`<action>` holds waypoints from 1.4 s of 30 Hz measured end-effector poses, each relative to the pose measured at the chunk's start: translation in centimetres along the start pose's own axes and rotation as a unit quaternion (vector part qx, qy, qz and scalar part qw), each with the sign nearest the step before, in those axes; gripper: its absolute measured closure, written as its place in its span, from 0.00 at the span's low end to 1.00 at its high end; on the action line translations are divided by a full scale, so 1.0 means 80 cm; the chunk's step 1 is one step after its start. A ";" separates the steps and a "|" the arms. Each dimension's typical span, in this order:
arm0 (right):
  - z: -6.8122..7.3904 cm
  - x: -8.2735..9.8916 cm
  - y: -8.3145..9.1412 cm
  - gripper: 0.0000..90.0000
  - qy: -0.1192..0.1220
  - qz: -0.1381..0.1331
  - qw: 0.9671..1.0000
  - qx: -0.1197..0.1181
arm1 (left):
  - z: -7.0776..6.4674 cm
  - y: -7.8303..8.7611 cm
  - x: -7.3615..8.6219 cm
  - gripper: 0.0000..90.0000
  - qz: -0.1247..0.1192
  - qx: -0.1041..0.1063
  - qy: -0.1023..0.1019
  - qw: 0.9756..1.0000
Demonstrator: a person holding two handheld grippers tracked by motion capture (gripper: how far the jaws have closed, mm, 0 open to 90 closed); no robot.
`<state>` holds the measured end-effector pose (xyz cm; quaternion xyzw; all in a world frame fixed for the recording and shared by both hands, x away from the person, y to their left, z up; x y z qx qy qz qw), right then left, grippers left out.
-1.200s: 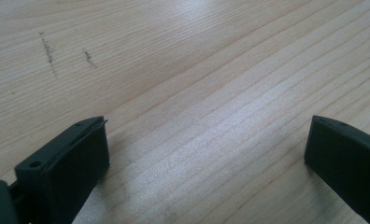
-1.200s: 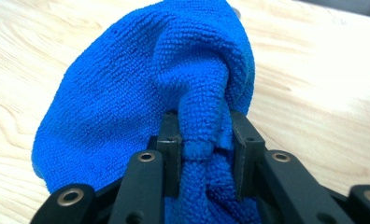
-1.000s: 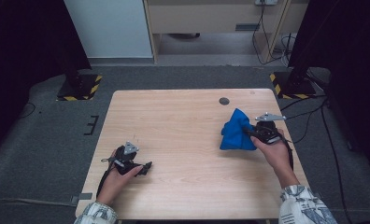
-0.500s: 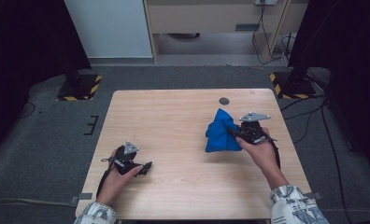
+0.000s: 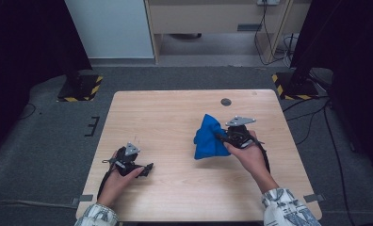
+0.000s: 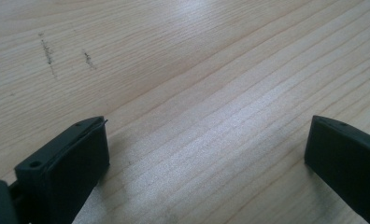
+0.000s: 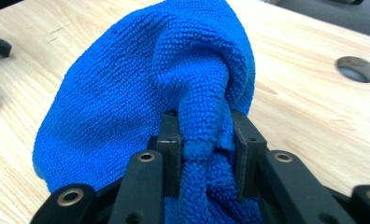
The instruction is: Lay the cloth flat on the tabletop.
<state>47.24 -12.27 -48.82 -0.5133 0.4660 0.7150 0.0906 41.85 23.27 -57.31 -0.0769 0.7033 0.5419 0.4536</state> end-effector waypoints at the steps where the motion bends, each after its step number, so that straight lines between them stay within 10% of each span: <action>1: 0.003 0.001 -0.003 0.77 0.002 0.002 1.000 -0.002 | 0.000 0.000 0.000 0.00 0.000 0.000 0.000 1.000; 22: 0.072 0.035 -0.062 0.71 0.016 0.052 0.998 -0.025 | 0.000 -0.001 -0.001 0.00 0.000 -0.002 0.001 1.000; 28: 0.073 0.042 -0.070 0.32 0.015 0.068 0.997 -0.023 | -0.002 0.000 -0.003 0.04 0.000 -0.005 0.004 1.000; 34: 0.076 0.030 -0.053 0.16 0.020 0.038 0.999 -0.027 | -0.006 0.012 -0.014 0.10 -0.019 -0.013 0.010 1.000; 38: 0.070 0.020 -0.035 0.21 0.015 0.016 0.999 -0.027 | -0.016 0.022 -0.021 0.14 -0.038 -0.015 0.010 0.999; 42: 0.056 0.022 -0.016 0.48 0.020 0.004 1.000 -0.016 | -0.031 0.031 -0.025 0.20 -0.052 -0.009 0.014 0.999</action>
Point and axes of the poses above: each handheld gripper's, and its own axes: y roughly backward along the jaws, x roughly out of its underside, z roughly to its left, the point moved 5 cm from there along -y, roughly forward along the jaws, and after that the axes turned 2 degrees about -z, right-handed, at the moved point
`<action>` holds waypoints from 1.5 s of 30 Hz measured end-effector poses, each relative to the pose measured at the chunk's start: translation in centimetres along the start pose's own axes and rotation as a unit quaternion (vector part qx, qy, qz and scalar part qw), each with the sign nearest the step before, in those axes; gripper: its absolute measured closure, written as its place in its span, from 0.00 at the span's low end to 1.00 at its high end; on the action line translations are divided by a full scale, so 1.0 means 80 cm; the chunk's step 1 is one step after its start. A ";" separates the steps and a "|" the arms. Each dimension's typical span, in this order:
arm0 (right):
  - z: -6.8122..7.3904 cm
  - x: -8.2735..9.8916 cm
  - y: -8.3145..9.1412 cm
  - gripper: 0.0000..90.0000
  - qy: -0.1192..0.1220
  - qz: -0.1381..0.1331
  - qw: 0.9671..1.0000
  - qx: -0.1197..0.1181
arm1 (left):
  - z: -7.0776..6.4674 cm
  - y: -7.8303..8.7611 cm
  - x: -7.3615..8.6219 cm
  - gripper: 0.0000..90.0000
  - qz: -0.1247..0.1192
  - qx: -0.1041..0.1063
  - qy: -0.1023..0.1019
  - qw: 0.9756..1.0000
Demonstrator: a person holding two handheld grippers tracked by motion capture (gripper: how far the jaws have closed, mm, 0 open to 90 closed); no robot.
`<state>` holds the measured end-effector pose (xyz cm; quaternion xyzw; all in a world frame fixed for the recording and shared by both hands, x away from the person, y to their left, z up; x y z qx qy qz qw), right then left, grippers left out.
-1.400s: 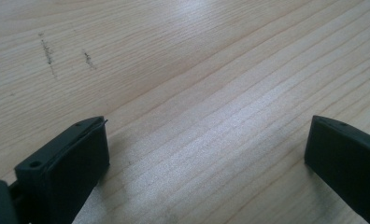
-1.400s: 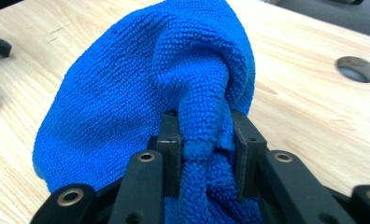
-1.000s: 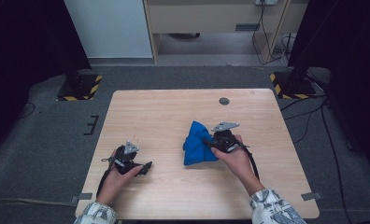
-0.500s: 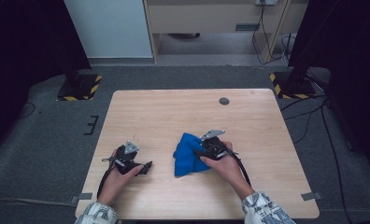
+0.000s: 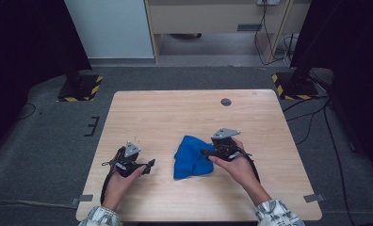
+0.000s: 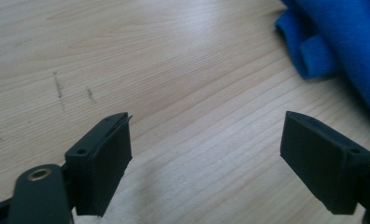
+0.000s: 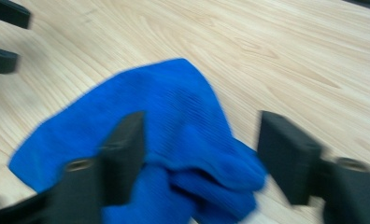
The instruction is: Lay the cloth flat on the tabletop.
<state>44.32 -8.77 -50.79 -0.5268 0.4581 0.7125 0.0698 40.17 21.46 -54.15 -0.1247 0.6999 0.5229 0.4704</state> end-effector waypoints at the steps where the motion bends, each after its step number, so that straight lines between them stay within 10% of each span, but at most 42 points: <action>1: -0.004 0.003 0.003 0.53 0.002 0.000 1.000 0.005 | -0.004 0.002 -0.001 0.22 -0.004 0.004 0.004 1.000; 15: -0.047 0.048 0.014 0.93 -0.035 -0.011 0.999 0.022 | -0.082 0.005 -0.015 0.33 -0.031 0.042 -0.053 0.997; 35: -0.026 0.059 -0.001 0.55 -0.034 0.011 0.999 0.002 | -0.116 -0.025 -0.008 0.46 0.000 0.089 -0.077 0.993; 45: -0.023 0.068 -0.010 0.67 -0.037 0.033 0.999 -0.008 | -0.118 -0.040 -0.005 0.61 0.015 0.093 -0.106 0.990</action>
Point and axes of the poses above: each handheld gripper's, and its own axes: y roughly backward along the jaws, x roughly out of its underside, z roughly to its left, the point moved 5 cm from there along -y, roughly forward along the jaws, and after that the axes turned 2 degrees about -z, right-handed, at the moved point
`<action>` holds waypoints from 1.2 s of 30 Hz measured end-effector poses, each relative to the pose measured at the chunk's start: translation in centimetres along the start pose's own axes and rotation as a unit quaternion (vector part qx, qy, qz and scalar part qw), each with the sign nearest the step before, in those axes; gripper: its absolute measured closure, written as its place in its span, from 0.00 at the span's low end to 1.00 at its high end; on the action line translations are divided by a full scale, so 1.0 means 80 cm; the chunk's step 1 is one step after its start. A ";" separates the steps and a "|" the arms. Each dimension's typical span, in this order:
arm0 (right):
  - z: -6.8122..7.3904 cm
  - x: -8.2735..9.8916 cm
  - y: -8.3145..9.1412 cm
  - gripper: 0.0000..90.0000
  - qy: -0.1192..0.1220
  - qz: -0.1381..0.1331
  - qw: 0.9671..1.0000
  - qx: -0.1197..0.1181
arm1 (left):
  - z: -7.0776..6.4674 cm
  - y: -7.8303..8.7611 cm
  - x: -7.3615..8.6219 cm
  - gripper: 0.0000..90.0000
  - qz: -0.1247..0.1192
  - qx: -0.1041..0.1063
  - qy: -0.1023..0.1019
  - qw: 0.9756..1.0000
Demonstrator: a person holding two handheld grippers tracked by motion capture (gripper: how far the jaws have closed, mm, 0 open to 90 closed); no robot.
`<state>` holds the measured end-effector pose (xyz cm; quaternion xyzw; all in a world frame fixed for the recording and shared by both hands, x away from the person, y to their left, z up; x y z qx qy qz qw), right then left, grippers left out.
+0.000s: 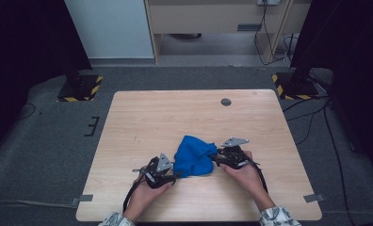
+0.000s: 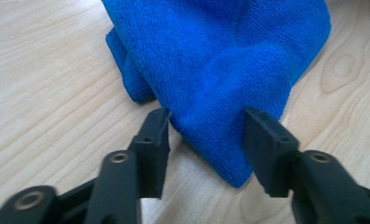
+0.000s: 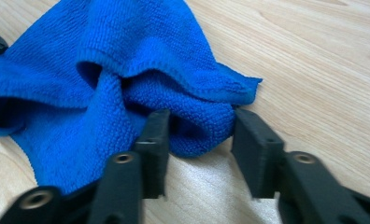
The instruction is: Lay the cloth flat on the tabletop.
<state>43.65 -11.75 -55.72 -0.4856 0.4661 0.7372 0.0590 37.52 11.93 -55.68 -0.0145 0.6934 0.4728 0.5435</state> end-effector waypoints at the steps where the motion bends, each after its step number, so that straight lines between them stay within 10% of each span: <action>1: 0.000 0.000 0.000 0.72 0.000 0.002 1.000 -0.002 | 0.001 -0.001 0.000 0.63 0.000 0.001 0.000 1.000; 5: 0.001 0.000 0.000 0.90 0.007 -0.001 1.000 -0.006 | 0.003 -0.001 -0.001 0.76 0.000 0.001 -0.003 1.000; 14: 0.009 0.000 0.005 0.96 0.018 0.005 1.000 -0.014 | 0.014 0.008 -0.005 0.94 -0.012 0.002 0.015 1.000; 36: 0.027 0.014 0.029 0.96 0.024 0.021 0.999 -0.030 | 0.080 -0.006 0.001 0.95 0.005 -0.068 0.078 0.995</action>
Point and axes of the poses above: each handheld gripper's, and its own axes: y roughly backward along the jaws, x roughly out of its underside, z roughly to its left, the point moved 5 cm from there along -y, roughly forward along the jaws, and after that the axes turned 2 degrees about -z, right-handed, at the moved point
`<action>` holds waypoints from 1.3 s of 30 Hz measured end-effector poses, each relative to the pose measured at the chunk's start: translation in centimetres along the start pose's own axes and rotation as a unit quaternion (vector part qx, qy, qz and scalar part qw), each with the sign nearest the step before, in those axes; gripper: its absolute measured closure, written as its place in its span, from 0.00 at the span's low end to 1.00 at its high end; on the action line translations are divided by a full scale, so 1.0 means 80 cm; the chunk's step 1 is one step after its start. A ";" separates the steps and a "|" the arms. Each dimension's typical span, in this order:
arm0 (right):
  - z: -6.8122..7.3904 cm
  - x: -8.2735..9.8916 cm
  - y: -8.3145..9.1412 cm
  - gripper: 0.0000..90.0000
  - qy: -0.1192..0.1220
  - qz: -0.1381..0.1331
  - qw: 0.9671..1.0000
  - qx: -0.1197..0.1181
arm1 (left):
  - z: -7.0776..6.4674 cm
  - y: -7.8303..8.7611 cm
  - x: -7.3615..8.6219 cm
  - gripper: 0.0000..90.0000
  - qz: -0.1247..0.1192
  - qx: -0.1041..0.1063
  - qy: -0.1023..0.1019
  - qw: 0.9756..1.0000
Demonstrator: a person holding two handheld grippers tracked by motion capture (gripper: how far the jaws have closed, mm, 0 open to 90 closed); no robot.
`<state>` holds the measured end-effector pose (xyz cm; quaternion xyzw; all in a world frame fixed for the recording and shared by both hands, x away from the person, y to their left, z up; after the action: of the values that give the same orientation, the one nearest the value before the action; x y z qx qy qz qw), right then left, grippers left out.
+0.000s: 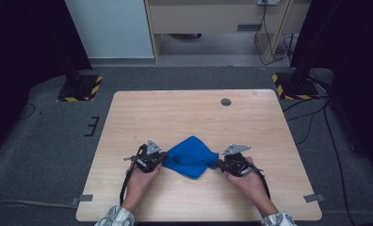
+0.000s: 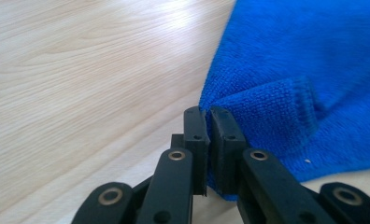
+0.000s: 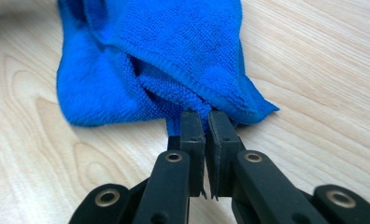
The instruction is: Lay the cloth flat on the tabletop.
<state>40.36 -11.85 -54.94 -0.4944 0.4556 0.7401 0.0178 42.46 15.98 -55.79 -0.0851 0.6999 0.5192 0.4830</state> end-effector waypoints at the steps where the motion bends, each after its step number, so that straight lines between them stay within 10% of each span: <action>1: 0.002 0.000 0.000 0.96 0.002 0.001 1.000 -0.002 | 0.002 -0.001 0.000 0.95 0.000 -0.001 0.003 1.000; 16: -0.008 -0.008 0.012 0.64 -0.004 -0.035 0.999 0.006 | 0.009 0.005 0.003 0.64 -0.017 -0.015 0.021 1.000; 27: -0.024 -0.017 0.022 0.82 -0.002 -0.077 0.997 0.022 | -0.005 0.032 0.003 0.62 -0.037 -0.003 0.029 0.999; 39: -0.026 -0.013 0.004 0.70 -0.009 -0.074 0.997 0.003 | -0.033 0.034 -0.002 0.50 -0.048 0.002 0.019 0.999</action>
<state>42.22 -13.04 -54.17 -0.5199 0.4196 0.7399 0.0784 39.29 15.04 -53.94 -0.1278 0.7048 0.4924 0.4945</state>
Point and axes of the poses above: each handheld gripper's, and its own axes: y roughly backward along the jaws, x roughly out of its underside, z roughly to its left, the point moved 5 cm from there along -y, roughly forward along the jaws, and after that the axes turned 2 degrees about -z, right-handed, at the moved point
